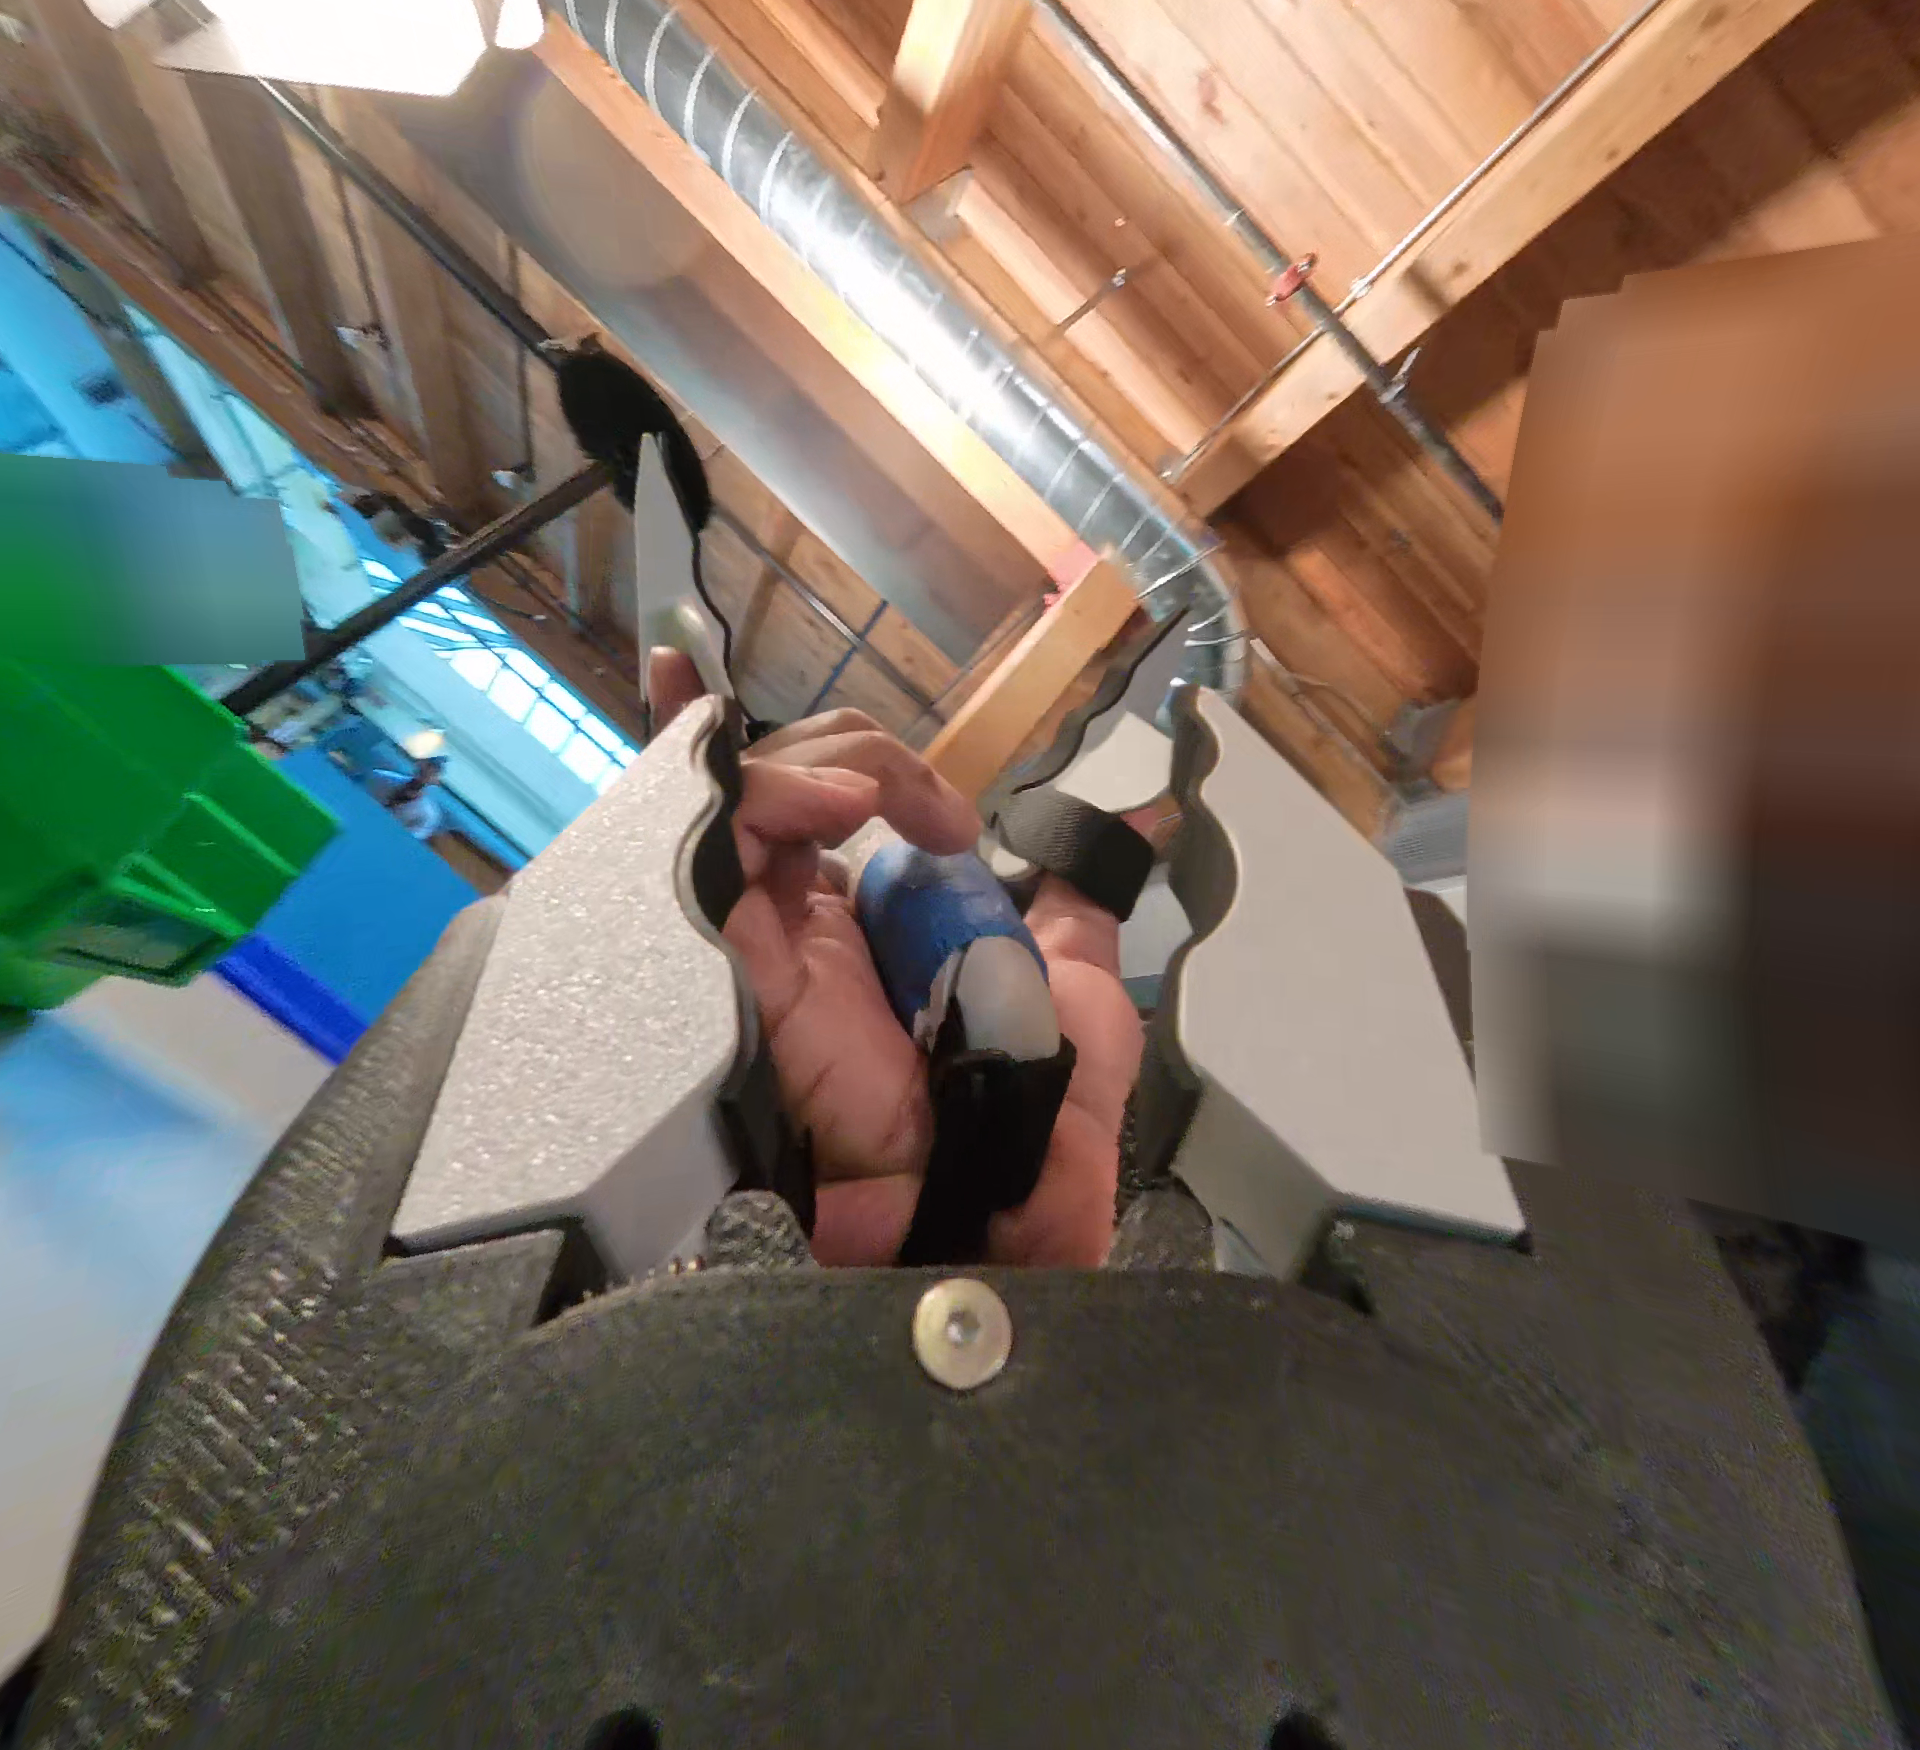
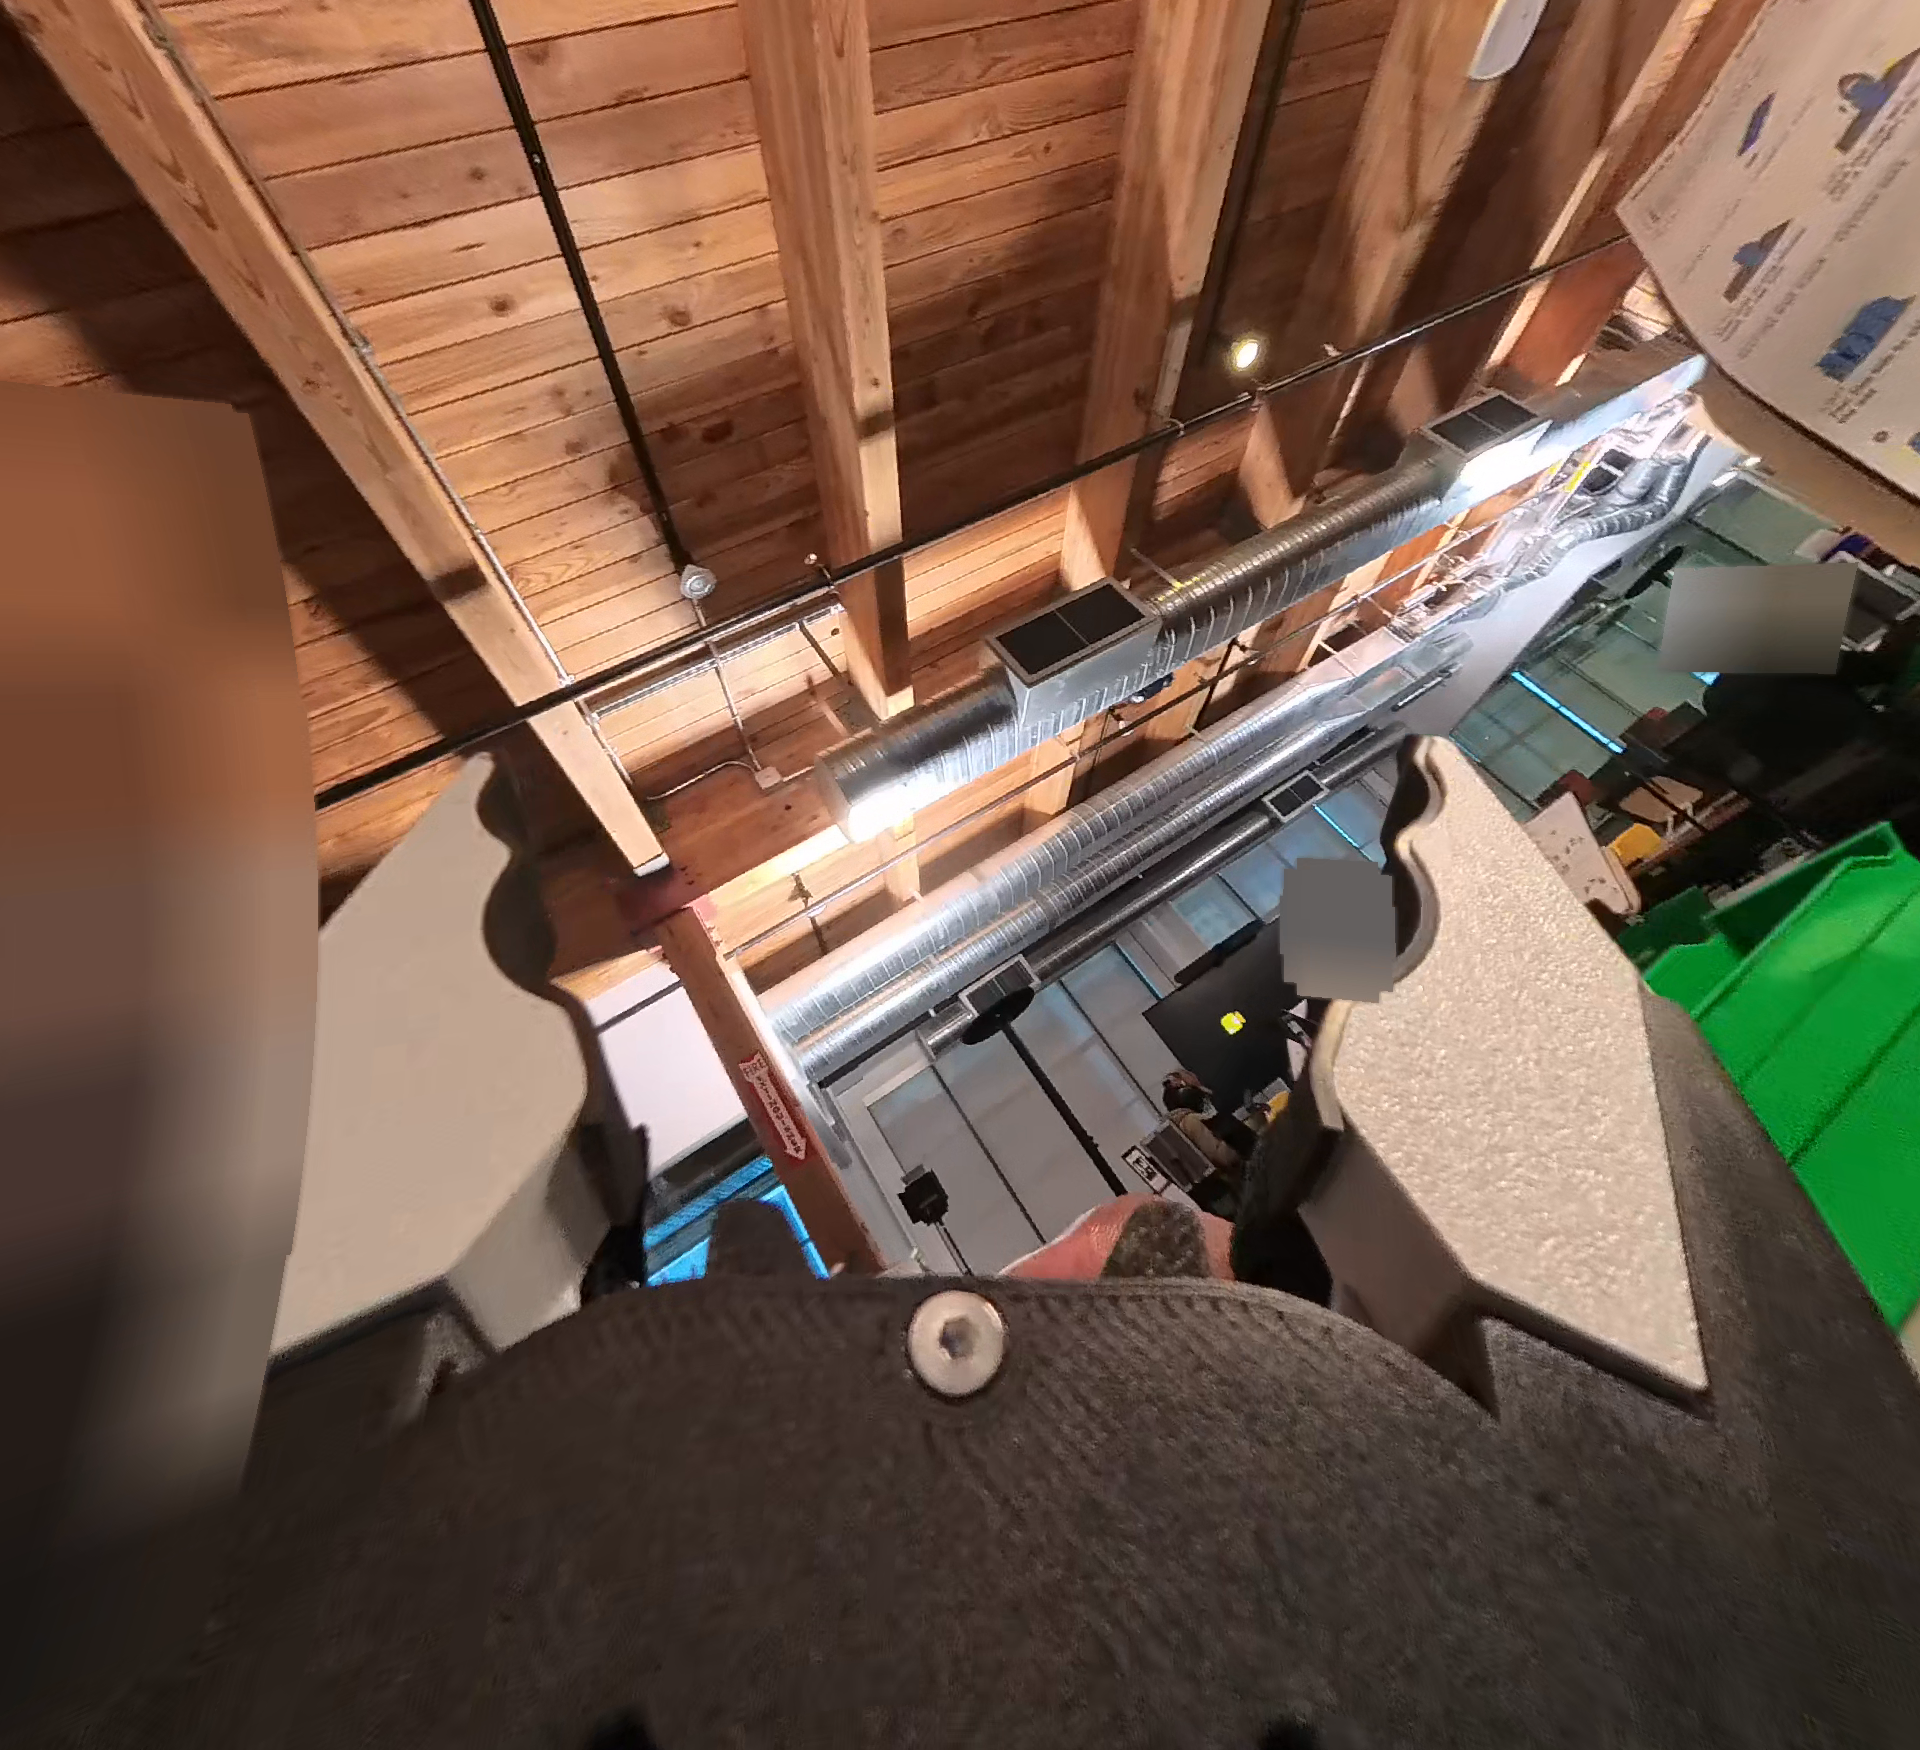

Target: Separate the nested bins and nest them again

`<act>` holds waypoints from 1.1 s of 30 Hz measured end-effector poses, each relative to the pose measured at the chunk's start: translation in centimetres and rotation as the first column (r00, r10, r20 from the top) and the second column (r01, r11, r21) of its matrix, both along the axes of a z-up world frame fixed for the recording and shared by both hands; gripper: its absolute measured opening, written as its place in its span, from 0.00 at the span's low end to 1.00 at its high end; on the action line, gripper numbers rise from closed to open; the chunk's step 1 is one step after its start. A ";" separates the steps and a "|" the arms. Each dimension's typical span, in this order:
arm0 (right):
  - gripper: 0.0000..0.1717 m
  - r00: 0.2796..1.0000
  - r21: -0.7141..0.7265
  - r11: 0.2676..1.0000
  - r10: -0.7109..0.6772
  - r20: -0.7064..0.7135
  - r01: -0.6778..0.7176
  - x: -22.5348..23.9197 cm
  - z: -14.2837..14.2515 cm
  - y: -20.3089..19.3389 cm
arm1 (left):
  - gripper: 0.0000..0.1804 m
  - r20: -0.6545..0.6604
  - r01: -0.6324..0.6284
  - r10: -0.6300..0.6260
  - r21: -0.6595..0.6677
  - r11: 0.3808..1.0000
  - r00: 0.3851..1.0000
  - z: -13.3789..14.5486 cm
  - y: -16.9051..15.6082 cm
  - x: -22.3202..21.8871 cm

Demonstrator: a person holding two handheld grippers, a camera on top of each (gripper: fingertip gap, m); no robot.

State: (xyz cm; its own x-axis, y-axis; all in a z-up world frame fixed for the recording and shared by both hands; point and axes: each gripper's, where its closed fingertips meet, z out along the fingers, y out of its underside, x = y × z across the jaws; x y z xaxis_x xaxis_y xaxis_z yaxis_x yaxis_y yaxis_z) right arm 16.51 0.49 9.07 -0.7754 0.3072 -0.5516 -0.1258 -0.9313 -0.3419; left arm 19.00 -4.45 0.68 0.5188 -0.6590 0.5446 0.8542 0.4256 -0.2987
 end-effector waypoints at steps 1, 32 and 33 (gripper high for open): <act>0.90 1.000 -0.002 1.000 0.009 -0.005 -0.009 0.3 0.3 -0.1 | 0.44 0.005 0.026 -0.026 0.027 0.999 1.000 0.2 -0.2 0.2; 0.57 0.744 0.561 0.816 -0.287 0.603 -0.139 -9.8 -17.9 1.4 | 0.68 -0.687 -0.534 0.307 -0.714 -0.452 0.659 -1.2 -24.7 -36.5; 0.57 0.742 0.543 0.829 -0.278 0.610 -0.136 -9.9 -17.9 1.7 | 0.72 -0.657 -0.494 0.294 -0.732 -0.469 0.695 -1.9 -24.6 -37.6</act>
